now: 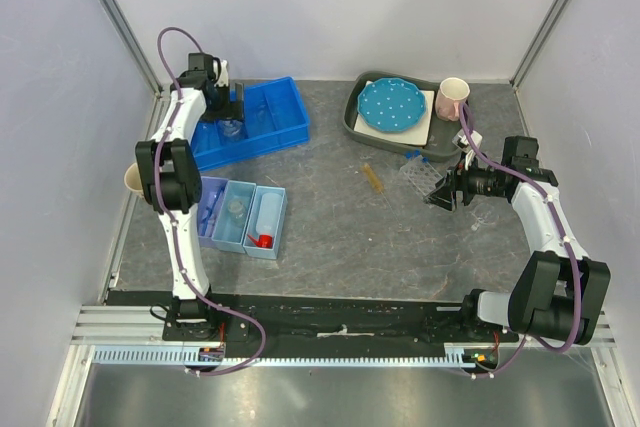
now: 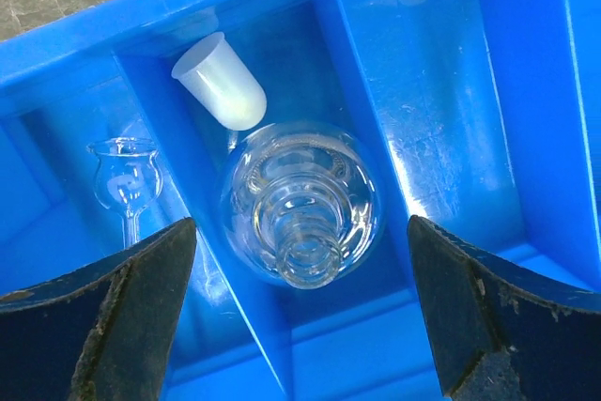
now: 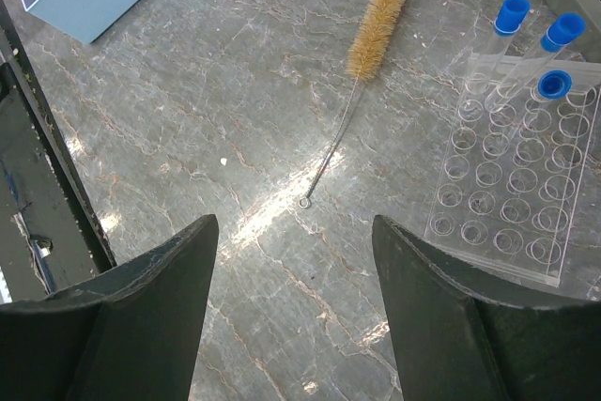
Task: Organize the chemistry lab equipment
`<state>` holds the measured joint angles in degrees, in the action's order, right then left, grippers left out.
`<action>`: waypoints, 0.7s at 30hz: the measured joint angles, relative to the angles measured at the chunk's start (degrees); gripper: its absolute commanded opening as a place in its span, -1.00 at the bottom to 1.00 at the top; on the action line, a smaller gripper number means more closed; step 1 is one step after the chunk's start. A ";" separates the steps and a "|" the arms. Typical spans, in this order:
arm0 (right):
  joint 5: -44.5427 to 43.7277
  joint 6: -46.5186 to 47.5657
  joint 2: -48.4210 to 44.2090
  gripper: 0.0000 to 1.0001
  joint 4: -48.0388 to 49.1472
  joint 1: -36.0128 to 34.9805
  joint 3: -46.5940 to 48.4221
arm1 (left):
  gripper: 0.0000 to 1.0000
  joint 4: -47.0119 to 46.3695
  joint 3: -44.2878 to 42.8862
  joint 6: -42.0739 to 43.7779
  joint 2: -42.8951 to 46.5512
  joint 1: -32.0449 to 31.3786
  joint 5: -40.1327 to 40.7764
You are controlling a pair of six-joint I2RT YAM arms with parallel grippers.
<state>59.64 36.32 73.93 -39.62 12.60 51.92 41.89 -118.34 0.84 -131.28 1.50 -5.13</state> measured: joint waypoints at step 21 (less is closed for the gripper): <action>-0.92 1.05 -0.92 0.61 -0.37 0.00 0.42 | 1.00 -17.38 29.44 -6.54 40.15 -0.02 -5.31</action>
<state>58.72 37.36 73.01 -39.99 12.60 52.34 24.51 -88.90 -5.69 -91.13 1.48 -10.44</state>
